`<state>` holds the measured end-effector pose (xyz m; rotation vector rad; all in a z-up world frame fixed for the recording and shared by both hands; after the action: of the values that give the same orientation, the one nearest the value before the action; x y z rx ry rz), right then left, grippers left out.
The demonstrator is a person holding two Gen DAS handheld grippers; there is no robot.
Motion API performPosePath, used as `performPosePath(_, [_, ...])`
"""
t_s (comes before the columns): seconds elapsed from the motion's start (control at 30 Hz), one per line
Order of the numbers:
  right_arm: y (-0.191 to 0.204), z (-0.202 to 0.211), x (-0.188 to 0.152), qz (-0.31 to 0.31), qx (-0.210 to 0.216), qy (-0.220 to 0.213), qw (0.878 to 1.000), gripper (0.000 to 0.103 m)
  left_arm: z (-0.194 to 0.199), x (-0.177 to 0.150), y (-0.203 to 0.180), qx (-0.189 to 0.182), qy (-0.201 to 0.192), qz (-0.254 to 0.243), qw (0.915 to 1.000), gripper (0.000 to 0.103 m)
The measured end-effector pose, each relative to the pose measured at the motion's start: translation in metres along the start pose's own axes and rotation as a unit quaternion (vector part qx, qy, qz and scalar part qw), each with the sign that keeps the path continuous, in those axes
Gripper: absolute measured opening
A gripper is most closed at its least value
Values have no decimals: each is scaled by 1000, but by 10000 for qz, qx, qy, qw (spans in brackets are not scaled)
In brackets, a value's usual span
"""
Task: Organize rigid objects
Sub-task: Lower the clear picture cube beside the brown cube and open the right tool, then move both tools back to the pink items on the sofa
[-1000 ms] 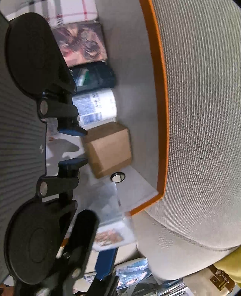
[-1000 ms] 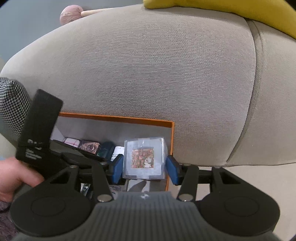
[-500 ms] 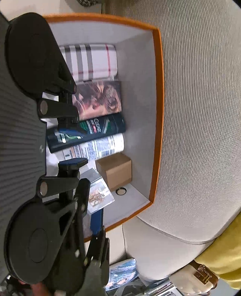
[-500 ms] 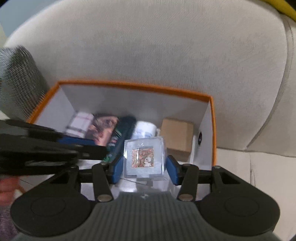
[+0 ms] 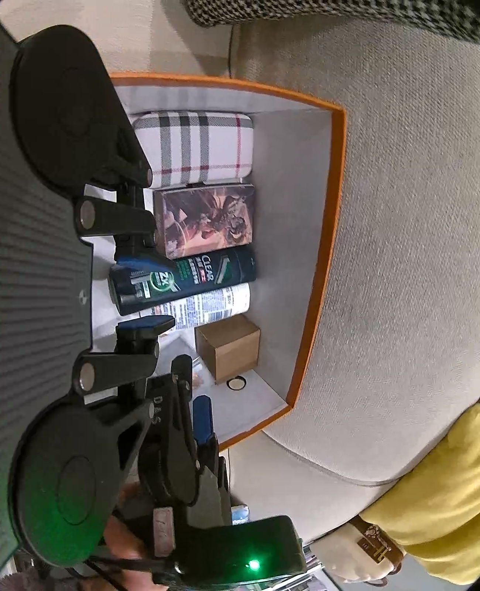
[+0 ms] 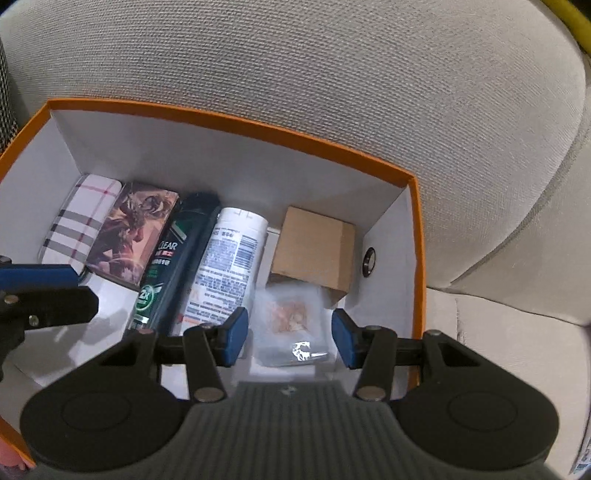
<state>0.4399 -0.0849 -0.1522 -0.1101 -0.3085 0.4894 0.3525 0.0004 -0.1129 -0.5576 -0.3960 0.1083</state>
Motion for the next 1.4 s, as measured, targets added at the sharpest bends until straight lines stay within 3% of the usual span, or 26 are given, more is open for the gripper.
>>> performPosePath(0.13, [1,2,0,156,114,64,9998,51,1,-2,3,-22,5,3,10000,29])
performPosePath(0.2, [5,5,-2,317,258,89,9991,47,2,-3,5,-34,-10,14,10000,30])
performPosePath(0.37, [13,10,-13,611,537,458,9956,21,4,-5,6,-95,-17,44,9999,31])
performPosePath(0.53, [22,2,-18,1354,320,695,9878,11,3,-6,4,-204,-19,54,9998,31])
performPosePath(0.8, [24,5,-14,1622,485,889,9815,9,13,-8,10,-223,-54,42,9997,31])
performPosePath(0.93, [28,-3,-17,1882,275,1045,9762,9,11,-6,12,-254,-62,134,9996,31])
performPosePath(1.4, [30,5,-8,1543,432,732,9843,6,32,-10,10,-287,-231,98,9993,31])
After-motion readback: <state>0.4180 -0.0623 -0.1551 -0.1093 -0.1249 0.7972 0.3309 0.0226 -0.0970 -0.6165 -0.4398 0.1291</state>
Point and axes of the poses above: each gripper's, at about its wrist camera, not at the fingertips, and z roughly against the way its jaws point, y to its left, x to its top, the point moved 5 cm from there along -z, roughly the way its jaws point, and after that the axes turned 12 degrees about z, right-handed, at the moved point
